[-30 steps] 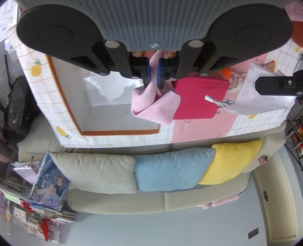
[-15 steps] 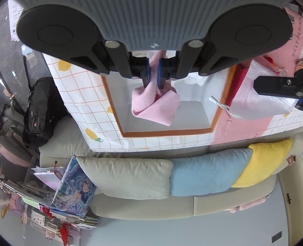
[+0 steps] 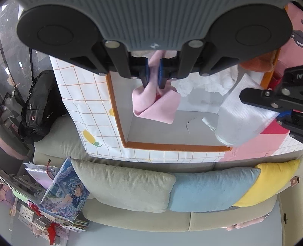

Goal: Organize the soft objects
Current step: 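Carry the mesh bag and pink cloth into the orange-rimmed box and open both tools, then move both tools back toward the orange ball and yellow snack bag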

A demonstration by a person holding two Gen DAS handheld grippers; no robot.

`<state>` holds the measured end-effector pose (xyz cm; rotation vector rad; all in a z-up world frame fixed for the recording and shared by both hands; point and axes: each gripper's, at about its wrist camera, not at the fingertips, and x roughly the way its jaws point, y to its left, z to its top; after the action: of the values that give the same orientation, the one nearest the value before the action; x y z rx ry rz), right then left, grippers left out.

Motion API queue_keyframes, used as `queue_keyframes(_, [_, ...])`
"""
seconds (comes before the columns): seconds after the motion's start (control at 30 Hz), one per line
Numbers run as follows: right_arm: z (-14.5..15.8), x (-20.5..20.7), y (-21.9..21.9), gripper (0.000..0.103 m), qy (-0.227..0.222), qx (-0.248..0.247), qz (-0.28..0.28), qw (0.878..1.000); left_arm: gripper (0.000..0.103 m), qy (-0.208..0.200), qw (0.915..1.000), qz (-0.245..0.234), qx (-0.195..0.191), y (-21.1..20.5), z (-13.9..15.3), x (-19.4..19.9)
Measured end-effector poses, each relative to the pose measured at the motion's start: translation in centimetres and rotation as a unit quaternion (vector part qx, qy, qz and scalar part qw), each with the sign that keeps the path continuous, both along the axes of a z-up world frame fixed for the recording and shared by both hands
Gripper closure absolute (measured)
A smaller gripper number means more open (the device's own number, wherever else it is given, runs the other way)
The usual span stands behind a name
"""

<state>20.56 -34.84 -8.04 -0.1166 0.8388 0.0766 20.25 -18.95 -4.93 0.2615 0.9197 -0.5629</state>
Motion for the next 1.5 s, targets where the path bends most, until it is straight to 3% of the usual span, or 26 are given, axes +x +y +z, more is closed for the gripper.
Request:
queue_keyframes(0.23, [-0.7,0.0,0.4,0.089,0.001,-0.022,0.012,1.000,0.095,-0.001,0.9994,-0.002,0.035,-1.1,-1.4,0.7])
queue_keyframes(0.3, [-0.7,-0.3,0.4,0.080,0.000,-0.025,0.013,1.000,0.094,-0.001,0.9992,-0.001,0.040,-1.3,-1.5,1.0])
queue_keyframes(0.5, [-0.5,-0.9,0.5,0.067,0.001,-0.030,0.020,0.999,0.085,-0.002,0.9987,0.001,0.052,-1.5,-1.8,1.1])
queue_keyframes(0.6, [-0.4,-1.2,0.7,0.062,0.002,-0.031,0.024,0.999,0.065,-0.004,0.9987,0.001,0.050,-1.3,-1.6,0.9])
queue_keyframes(0.67, [-0.2,-1.4,0.8,0.057,0.002,-0.032,0.024,0.999,0.039,-0.007,0.9992,0.002,0.040,-1.0,-1.2,0.6])
queue_keyframes(0.77, [0.1,-1.8,1.1,0.049,0.000,-0.030,0.021,0.999,0.033,-0.021,0.9995,0.006,0.025,-0.6,-0.2,0.2])
queue_keyframes(0.87, [0.9,-2.3,1.2,0.040,-0.006,-0.026,0.021,0.999,0.031,-0.029,0.9995,0.010,0.011,0.1,0.8,-0.3])
queue_keyframes(1.0, [2.0,-3.3,1.5,0.036,-0.015,-0.027,0.018,0.999,0.030,-0.051,0.9984,0.021,-0.010,1.5,2.6,-1.7])
queue_keyframes(1.13, [3.6,-4.8,2.1,0.033,-0.029,-0.014,0.016,0.999,0.029,-0.081,0.9948,0.035,-0.052,3.7,4.5,-4.0])
queue_keyframes(1.2, [4.2,-5.7,2.5,0.026,-0.034,-0.003,0.013,0.999,0.028,-0.093,0.9924,0.040,-0.070,4.7,5.3,-5.4])
queue_keyframes(1.5, [5.4,-9.8,5.7,0.024,-0.035,0.050,0.022,0.998,0.027,-0.135,0.9850,0.069,-0.083,9.6,6.7,-10.6])
